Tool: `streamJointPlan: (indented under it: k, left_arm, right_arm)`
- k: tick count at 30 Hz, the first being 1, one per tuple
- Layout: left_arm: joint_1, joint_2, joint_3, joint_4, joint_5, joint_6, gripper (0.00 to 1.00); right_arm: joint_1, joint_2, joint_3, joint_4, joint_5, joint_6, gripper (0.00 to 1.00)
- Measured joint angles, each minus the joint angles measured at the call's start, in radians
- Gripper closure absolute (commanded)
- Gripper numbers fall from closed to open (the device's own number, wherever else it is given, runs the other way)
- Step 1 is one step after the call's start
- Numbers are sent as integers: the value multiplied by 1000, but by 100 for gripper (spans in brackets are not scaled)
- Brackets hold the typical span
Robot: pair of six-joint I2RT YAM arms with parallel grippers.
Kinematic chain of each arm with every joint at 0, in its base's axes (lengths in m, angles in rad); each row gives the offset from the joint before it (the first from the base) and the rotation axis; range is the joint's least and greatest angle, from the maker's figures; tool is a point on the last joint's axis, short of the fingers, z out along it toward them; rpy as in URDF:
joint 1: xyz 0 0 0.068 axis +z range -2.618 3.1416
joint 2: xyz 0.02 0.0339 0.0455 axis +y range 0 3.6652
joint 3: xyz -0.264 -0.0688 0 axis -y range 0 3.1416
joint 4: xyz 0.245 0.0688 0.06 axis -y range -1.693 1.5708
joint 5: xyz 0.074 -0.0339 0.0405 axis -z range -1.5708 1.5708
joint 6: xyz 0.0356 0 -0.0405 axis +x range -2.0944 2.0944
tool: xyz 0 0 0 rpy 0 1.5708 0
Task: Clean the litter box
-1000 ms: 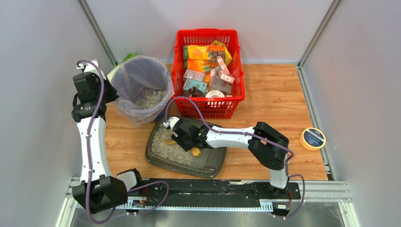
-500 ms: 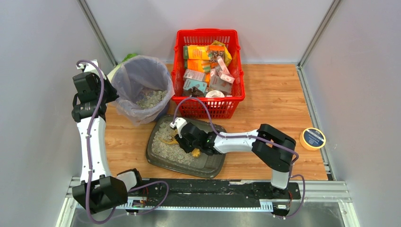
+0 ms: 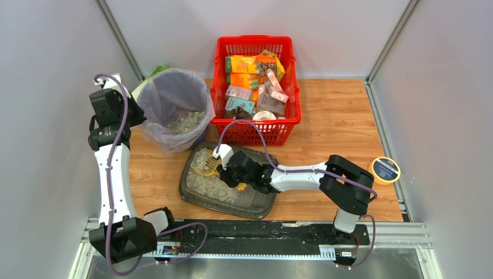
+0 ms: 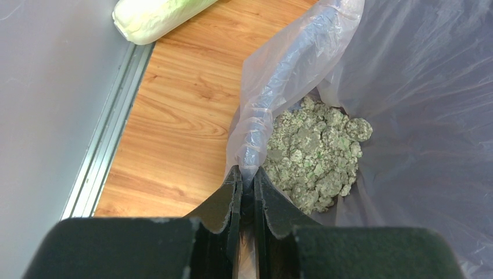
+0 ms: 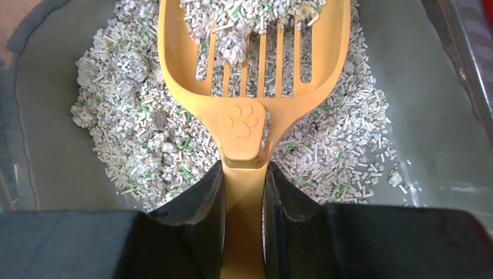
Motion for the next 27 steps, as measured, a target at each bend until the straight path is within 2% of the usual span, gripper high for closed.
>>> streamJointPlan:
  k: [27]
  left_arm:
    - [0,-1,0,-1,-1,0,100]
  right_arm:
    - [51,-116,-55,-50,40,-60,100]
